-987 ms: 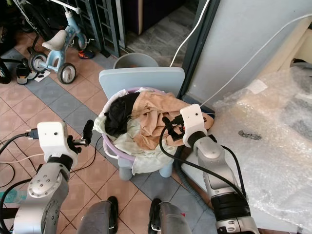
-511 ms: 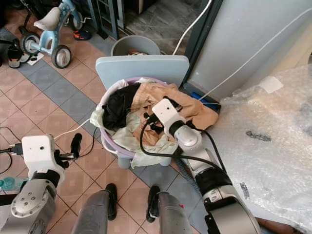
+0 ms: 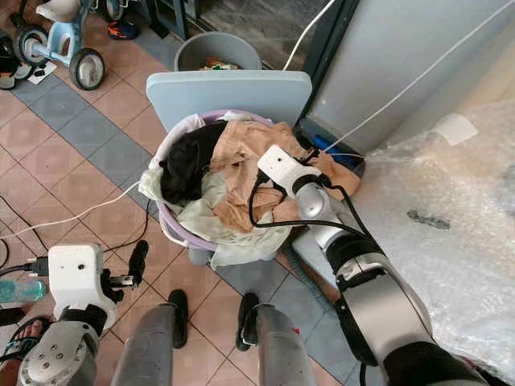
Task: Clothes washing
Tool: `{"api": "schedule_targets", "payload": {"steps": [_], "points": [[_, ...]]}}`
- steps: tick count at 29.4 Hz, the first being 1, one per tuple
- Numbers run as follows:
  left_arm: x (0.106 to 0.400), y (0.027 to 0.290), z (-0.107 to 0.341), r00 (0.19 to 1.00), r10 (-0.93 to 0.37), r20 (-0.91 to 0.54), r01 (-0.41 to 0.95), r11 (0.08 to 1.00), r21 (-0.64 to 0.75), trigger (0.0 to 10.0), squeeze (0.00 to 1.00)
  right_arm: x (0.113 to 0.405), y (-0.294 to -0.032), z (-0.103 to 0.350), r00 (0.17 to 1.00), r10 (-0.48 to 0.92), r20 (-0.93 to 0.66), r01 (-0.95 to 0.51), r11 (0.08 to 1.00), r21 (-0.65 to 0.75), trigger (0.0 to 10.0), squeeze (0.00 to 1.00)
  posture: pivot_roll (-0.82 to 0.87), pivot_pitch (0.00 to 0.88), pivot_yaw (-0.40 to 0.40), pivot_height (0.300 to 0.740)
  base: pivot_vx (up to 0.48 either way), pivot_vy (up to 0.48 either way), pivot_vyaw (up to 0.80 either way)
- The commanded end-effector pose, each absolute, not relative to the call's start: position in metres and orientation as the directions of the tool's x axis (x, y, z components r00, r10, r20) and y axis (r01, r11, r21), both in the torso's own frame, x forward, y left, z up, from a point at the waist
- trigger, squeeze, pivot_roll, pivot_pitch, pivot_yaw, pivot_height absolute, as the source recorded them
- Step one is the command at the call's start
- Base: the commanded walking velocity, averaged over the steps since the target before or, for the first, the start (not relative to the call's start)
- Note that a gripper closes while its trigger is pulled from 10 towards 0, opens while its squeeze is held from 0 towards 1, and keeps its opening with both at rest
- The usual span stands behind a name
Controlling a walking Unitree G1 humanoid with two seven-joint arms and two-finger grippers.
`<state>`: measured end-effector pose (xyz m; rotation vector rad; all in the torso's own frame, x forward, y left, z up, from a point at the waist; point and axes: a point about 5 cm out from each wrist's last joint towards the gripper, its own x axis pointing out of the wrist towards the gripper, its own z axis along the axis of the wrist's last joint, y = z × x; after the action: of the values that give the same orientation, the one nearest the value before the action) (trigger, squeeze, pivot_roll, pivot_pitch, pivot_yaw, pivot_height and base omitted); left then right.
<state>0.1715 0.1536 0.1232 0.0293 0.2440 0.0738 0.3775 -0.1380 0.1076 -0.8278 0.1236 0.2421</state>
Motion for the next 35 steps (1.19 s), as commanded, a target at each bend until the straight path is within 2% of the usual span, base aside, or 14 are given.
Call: {"api": "schedule_targets", "payload": {"steps": [1, 3, 11, 17, 33, 35], "points": [[0.169, 0.155, 0.122, 0.962, 0.094, -0.256, -0.083, 0.995, 0.052, 10.0, 0.00, 0.369, -0.149, 0.087, 0.948, 0.110, -0.300, -0.288, 0.699, -0.655, 0.0, 0.00, 0.29, 0.377, -0.113, 0.740, 0.000, 0.000, 0.00], [0.171, 0.155, 0.123, 0.964, 0.099, -0.248, -0.088, 0.995, 0.056, 10.0, 0.00, 0.367, -0.149, 0.082, 0.944, 0.093, -0.318, -0.276, 0.749, -0.602, 0.0, 0.00, 0.29, 0.370, -0.114, 0.740, 0.000, 0.000, 0.00], [0.177, 0.157, 0.124, 0.967, 0.110, -0.230, -0.097, 0.993, 0.065, 10.0, 0.00, 0.369, -0.145, 0.085, 0.945, 0.113, -0.305, -0.273, 0.786, -0.555, 0.0, 0.00, 0.28, 0.365, -0.124, 0.740, 0.000, 0.000, 0.00], [0.182, 0.156, 0.122, 0.968, 0.112, -0.224, -0.100, 0.993, 0.064, 10.0, 0.00, 0.376, -0.143, 0.100, 0.964, 0.115, -0.242, -0.220, 0.854, -0.472, 0.0, 0.00, 0.27, 0.365, -0.121, 0.740, 0.000, 0.000, 0.00], [0.196, 0.158, 0.123, 0.975, 0.114, -0.193, -0.103, 0.993, 0.065, 10.0, 0.00, 0.379, -0.141, 0.104, 0.950, 0.160, -0.267, -0.243, 0.917, -0.315, 0.0, 0.00, 0.26, 0.310, -0.128, 0.740, 0.000, 0.000, 0.00], [0.201, 0.158, 0.123, 0.977, 0.113, -0.179, -0.103, 0.992, 0.068, 10.0, 0.00, 0.381, -0.137, 0.108, 0.947, 0.199, -0.253, -0.262, 0.932, -0.250, 0.0, 0.00, 0.26, 0.287, -0.128, 0.740, 0.000, 0.000, 0.00]]}}
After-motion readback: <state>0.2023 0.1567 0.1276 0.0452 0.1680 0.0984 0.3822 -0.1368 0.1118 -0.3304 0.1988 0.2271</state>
